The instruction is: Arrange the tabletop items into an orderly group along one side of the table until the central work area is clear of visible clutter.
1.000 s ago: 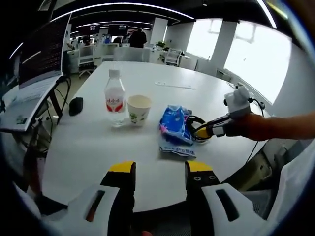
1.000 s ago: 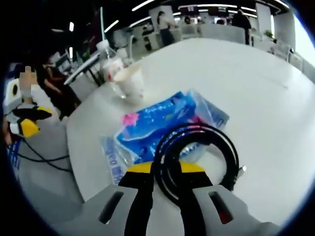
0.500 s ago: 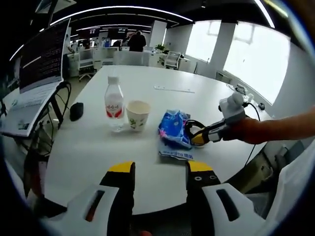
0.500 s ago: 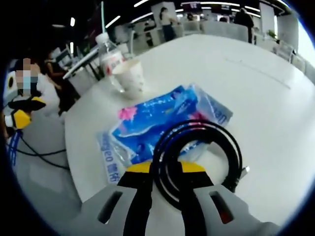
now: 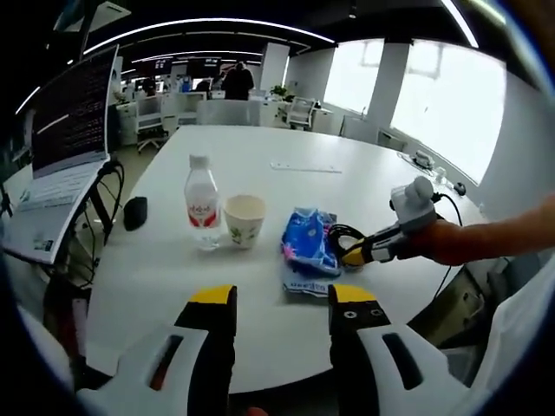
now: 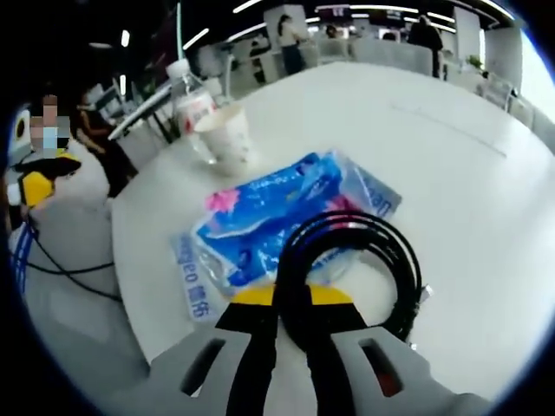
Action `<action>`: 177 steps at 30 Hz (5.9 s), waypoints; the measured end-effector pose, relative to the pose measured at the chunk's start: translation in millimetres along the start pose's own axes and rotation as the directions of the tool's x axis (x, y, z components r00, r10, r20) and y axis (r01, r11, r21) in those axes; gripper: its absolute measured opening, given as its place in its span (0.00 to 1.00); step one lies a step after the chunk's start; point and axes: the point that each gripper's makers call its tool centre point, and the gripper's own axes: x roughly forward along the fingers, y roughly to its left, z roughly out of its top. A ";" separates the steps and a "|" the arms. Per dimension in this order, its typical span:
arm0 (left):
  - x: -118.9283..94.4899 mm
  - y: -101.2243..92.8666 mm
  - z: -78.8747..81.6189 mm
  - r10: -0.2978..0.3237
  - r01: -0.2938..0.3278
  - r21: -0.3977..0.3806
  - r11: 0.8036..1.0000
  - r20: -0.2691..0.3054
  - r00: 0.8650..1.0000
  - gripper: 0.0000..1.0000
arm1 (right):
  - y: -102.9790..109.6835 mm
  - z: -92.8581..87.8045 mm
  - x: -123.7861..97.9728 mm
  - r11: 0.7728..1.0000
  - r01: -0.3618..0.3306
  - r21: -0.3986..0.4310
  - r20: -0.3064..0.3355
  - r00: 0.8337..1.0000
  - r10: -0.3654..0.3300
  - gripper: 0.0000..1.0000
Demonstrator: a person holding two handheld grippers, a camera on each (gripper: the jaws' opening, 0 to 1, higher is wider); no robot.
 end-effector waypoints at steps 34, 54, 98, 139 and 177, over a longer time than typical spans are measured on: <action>7.6 -16.6 -7.3 -0.039 0.039 -0.027 0.999 -0.010 0.999 0.40 | -33.4 -32.0 -80.8 0.972 0.068 0.226 0.111 0.989 -0.095 0.06; 11.3 -28.3 -16.3 -0.062 0.061 -0.047 0.997 -0.026 0.998 0.40 | -21.2 -61.3 -67.1 0.964 0.004 0.265 0.039 0.999 -0.015 0.08; 13.6 -35.8 -29.2 -0.072 0.067 -0.094 0.993 -0.050 0.996 0.38 | -22.6 3.0 -54.9 0.982 -0.037 0.184 0.064 0.998 0.026 0.00; -3.3 -18.6 -36.7 -0.001 -0.004 -0.149 0.989 -0.035 0.999 0.38 | -51.8 60.8 -8.1 0.999 -0.030 -0.028 -0.033 0.999 0.029 0.09; -6.9 -24.2 -61.1 -0.029 0.020 -0.225 0.974 -0.036 0.999 0.38 | -35.3 41.3 6.8 0.959 -0.012 -0.284 -0.124 0.992 -0.024 0.01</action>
